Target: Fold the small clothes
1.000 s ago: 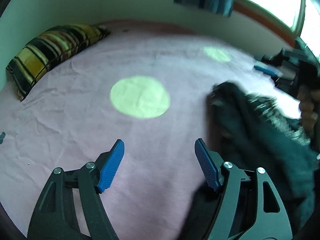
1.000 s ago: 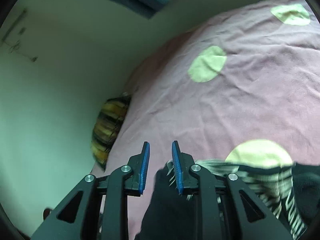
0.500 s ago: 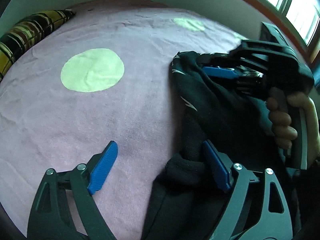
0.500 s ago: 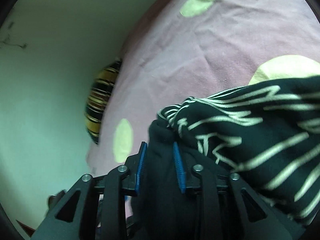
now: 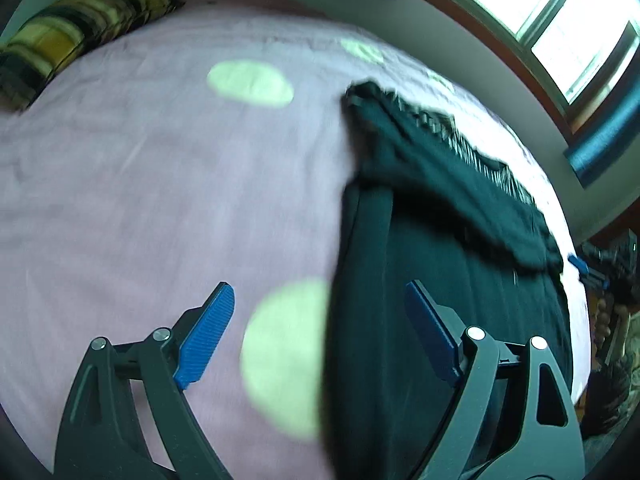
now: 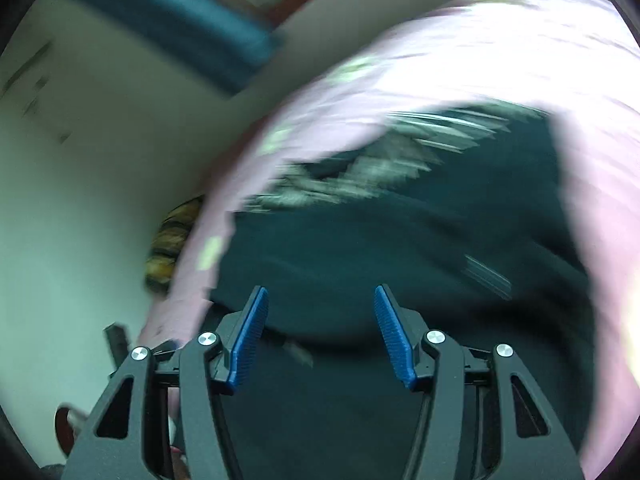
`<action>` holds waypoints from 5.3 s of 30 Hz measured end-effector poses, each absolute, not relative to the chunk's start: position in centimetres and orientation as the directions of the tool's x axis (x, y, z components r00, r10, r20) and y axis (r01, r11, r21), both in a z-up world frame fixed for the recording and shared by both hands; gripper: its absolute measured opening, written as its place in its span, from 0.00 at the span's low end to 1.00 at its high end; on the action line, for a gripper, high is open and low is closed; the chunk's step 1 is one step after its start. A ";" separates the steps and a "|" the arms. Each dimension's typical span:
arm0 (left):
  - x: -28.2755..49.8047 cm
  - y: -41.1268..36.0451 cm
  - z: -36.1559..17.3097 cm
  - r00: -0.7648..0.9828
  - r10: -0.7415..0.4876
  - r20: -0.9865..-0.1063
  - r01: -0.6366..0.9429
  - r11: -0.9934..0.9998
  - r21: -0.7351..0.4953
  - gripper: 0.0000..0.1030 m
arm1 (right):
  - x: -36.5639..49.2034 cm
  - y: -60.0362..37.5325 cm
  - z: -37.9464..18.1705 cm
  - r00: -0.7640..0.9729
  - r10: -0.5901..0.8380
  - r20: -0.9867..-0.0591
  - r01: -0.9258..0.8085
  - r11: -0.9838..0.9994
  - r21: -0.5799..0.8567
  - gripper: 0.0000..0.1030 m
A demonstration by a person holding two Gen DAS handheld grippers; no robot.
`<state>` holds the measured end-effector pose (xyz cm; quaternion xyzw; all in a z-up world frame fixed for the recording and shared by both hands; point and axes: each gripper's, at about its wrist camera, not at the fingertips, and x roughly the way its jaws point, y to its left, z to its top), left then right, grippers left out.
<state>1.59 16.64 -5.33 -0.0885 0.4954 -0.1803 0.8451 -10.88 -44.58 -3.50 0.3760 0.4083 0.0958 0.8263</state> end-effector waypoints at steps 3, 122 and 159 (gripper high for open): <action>-2.1 17.6 -6.1 0.406 -0.408 -0.818 0.223 0.912 -0.344 0.84 | -20.0 -48.8 -5.4 0.663 0.366 -0.653 0.316 0.654 0.687 0.54; 16.3 3.1 -3.9 0.413 -0.541 -0.732 0.532 0.796 -0.288 0.95 | -10.9 -49.9 -2.8 0.778 0.289 -0.558 0.003 0.887 0.463 0.81; 21.7 -1.0 2.3 0.558 -0.474 -0.681 0.485 0.852 -0.196 0.05 | -4.9 -52.4 2.5 0.827 0.282 -0.487 0.001 0.864 0.503 0.06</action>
